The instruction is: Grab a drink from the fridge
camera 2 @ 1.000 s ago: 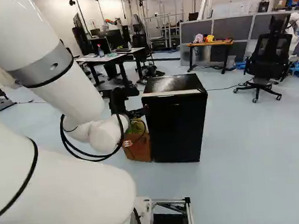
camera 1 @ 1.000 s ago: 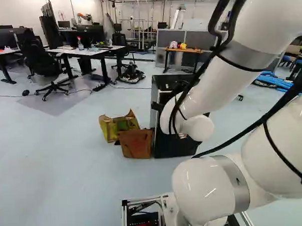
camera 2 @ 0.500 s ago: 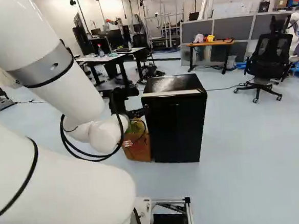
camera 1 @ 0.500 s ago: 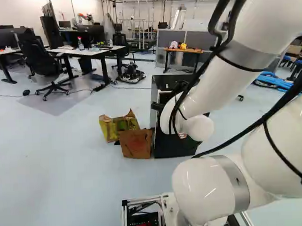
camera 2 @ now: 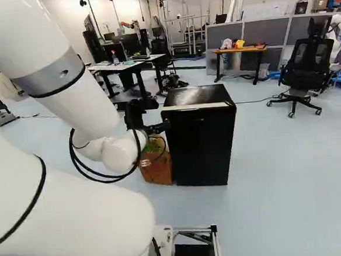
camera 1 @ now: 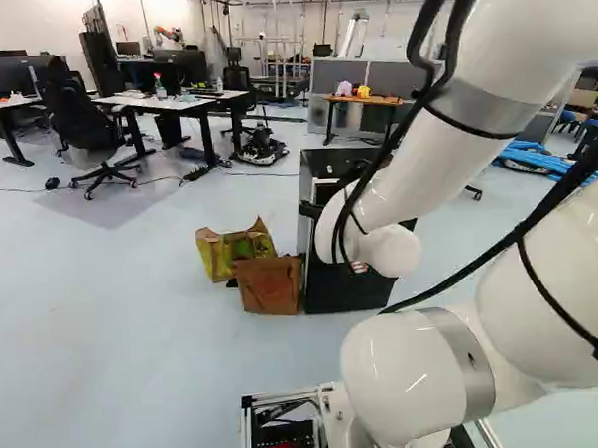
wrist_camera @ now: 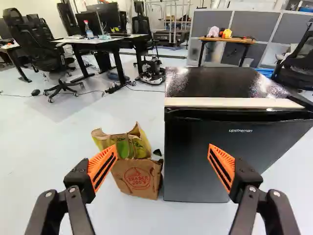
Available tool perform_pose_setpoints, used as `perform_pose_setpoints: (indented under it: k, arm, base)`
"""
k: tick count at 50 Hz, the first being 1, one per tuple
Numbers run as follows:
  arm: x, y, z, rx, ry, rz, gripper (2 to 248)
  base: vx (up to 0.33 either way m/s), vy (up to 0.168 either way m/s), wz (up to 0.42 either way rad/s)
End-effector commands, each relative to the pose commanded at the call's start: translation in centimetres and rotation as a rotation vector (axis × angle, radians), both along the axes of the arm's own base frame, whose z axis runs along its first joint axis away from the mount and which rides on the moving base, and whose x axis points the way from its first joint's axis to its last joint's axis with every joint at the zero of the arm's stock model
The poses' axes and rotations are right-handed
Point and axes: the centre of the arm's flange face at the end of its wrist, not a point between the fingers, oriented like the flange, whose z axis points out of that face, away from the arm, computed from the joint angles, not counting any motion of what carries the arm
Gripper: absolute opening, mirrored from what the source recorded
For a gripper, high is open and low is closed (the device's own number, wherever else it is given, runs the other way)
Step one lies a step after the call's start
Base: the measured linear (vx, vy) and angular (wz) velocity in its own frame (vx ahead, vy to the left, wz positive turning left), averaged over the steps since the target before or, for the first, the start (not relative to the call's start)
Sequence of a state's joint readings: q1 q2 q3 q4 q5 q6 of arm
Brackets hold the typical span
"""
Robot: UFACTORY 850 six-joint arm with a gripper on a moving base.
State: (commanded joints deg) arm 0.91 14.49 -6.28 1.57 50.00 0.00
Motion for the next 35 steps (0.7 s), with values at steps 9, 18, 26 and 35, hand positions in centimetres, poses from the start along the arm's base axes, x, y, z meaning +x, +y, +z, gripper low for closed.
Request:
perform_pose_setpoints:
  k: [9, 18, 26, 35]
  arm:
    - [0.6, 0.1, 0.1, 0.013, 0.003, -0.023, 247]
    - [1.2, 0.3, 0.1, 0.031, 0.006, -0.055, 247]
    - [1.4, 0.6, 0.2, 0.048, 0.006, -0.077, 247]
    - [1.4, 1.2, 0.3, 0.065, -0.006, -0.093, 247]
  base:
    - [0.0, 0.0, 0.0]
    - [0.0, 0.0, 0.0]
    - [0.0, 0.0, 0.0]
    - [0.0, 0.0, 0.0]
